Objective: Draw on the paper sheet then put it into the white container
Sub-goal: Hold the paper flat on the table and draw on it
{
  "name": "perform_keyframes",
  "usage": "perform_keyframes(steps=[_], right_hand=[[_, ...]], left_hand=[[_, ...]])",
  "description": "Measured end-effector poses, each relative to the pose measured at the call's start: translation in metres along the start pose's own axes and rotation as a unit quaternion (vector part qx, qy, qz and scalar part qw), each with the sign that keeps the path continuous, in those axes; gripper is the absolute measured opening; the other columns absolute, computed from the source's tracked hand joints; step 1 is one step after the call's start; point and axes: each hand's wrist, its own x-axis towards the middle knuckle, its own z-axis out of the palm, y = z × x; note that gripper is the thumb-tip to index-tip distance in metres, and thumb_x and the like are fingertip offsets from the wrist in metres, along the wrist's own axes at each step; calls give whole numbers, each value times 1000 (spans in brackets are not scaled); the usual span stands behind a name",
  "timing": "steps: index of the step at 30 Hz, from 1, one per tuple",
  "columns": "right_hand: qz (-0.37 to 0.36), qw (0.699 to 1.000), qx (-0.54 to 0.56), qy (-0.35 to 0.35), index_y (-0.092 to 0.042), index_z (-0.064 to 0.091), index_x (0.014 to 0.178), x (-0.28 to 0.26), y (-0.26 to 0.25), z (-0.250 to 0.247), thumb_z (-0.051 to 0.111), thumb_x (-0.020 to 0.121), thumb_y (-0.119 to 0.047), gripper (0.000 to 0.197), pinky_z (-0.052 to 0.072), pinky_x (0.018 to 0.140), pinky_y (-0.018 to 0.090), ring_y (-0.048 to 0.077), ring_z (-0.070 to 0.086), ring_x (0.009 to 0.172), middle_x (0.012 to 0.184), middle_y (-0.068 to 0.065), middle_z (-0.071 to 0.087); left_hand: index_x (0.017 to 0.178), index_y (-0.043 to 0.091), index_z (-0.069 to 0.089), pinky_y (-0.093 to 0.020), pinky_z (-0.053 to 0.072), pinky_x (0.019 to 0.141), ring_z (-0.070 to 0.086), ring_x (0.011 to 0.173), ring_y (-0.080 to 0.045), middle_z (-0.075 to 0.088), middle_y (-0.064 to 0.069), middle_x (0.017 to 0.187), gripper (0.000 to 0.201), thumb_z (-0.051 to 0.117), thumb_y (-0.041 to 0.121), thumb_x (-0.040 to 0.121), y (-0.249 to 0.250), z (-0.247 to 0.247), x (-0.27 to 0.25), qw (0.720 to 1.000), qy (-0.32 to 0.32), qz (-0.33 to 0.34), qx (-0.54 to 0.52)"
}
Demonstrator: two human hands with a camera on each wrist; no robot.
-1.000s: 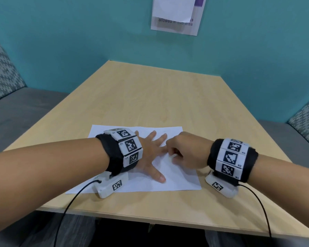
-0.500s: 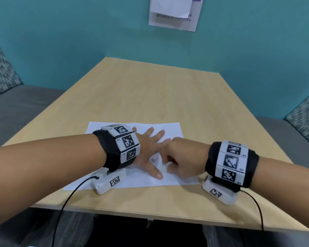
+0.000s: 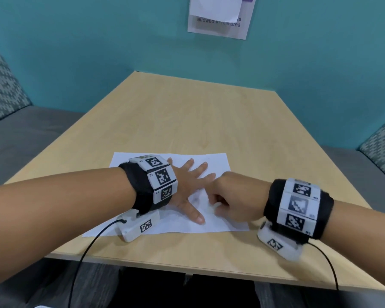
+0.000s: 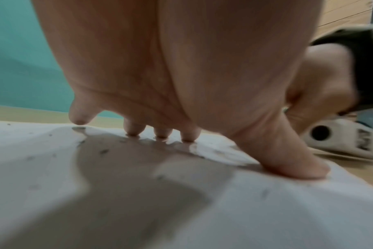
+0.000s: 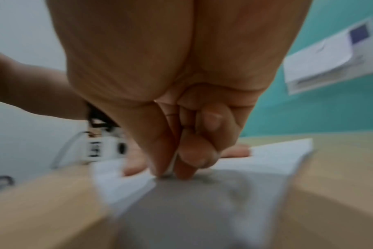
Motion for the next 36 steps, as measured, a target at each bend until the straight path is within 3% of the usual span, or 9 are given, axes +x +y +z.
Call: perform_keyframes(steps=[3, 8, 18, 21, 24, 28, 33, 35, 36], right_hand=[[-14, 1000, -1, -10, -19, 51, 74, -3, -7, 7, 57, 80, -15, 10, 46, 59, 32, 16, 48, 61, 68, -1, 58], [74, 996, -18, 46, -23, 54, 78, 9, 36, -13, 64, 82, -20, 11, 38, 59, 22, 16, 52, 70, 71, -10, 55], [80, 995, -6, 55, -17, 58, 81, 10, 39, -8, 64, 81, -18, 6, 42, 61, 25, 19, 55, 70, 75, -2, 60], [36, 999, 19, 30, -25, 54, 79, -1, 20, 0, 61, 80, -18, 10, 44, 61, 26, 15, 52, 66, 73, -5, 58], [-21, 999, 30, 2, -32, 45, 70, -7, 4, 11, 58, 78, -15, 22, 47, 59, 30, 16, 52, 62, 69, -5, 55], [56, 998, -15, 35, -26, 48, 74, 2, 28, -4, 61, 81, -17, 16, 43, 61, 30, 19, 54, 67, 70, -5, 54], [-17, 999, 37, -14, -32, 44, 70, -8, -2, 11, 56, 75, -19, 19, 49, 61, 35, 19, 54, 65, 67, -4, 56], [10, 1000, 11, -9, -27, 51, 72, -2, 5, 4, 58, 77, -17, 13, 50, 63, 34, 20, 55, 66, 69, -2, 59], [36, 999, -11, 10, -20, 56, 76, 3, 14, -4, 59, 79, -15, 6, 48, 63, 32, 21, 55, 68, 71, -1, 60]], left_hand=[[153, 40, -21, -74, -2, 110, -17, 151, -33, -26, 2, 163, 121, 56, 85, 70, -1, 0, 2, 1000, 2, 0, 3], [152, 40, -24, -73, -3, 111, -18, 151, -30, -27, 5, 163, 123, 52, 89, 68, -3, 3, 4, 1000, -1, -5, 12], [153, 44, -16, -75, 1, 111, -19, 151, -33, -26, 3, 163, 112, 57, 79, 76, 20, -8, 7, 1000, -13, 5, -6], [154, 47, -6, -76, 1, 110, -20, 150, -34, -26, 3, 163, 106, 57, 81, 75, 18, -4, 9, 1000, -4, 11, -10], [153, 46, -10, -78, -1, 108, -21, 149, -35, -27, 1, 163, 113, 59, 82, 72, 16, -2, 9, 1000, 1, 16, -10], [152, 49, -12, -76, 2, 109, -19, 150, -34, -28, 2, 162, 113, 60, 81, 72, 20, -6, 8, 1000, -6, 17, 3], [154, 49, -1, -78, 0, 107, -24, 148, -35, -30, 1, 162, 107, 60, 81, 72, 19, -3, 8, 1000, -7, 17, -4], [154, 49, 7, -77, 0, 108, -23, 149, -34, -29, 2, 162, 102, 60, 80, 73, 19, -3, 8, 1000, -3, 20, -7], [154, 49, 2, -76, 0, 109, -21, 150, -34, -28, 3, 162, 105, 61, 80, 72, 18, -3, 7, 1000, -1, 17, -6]])
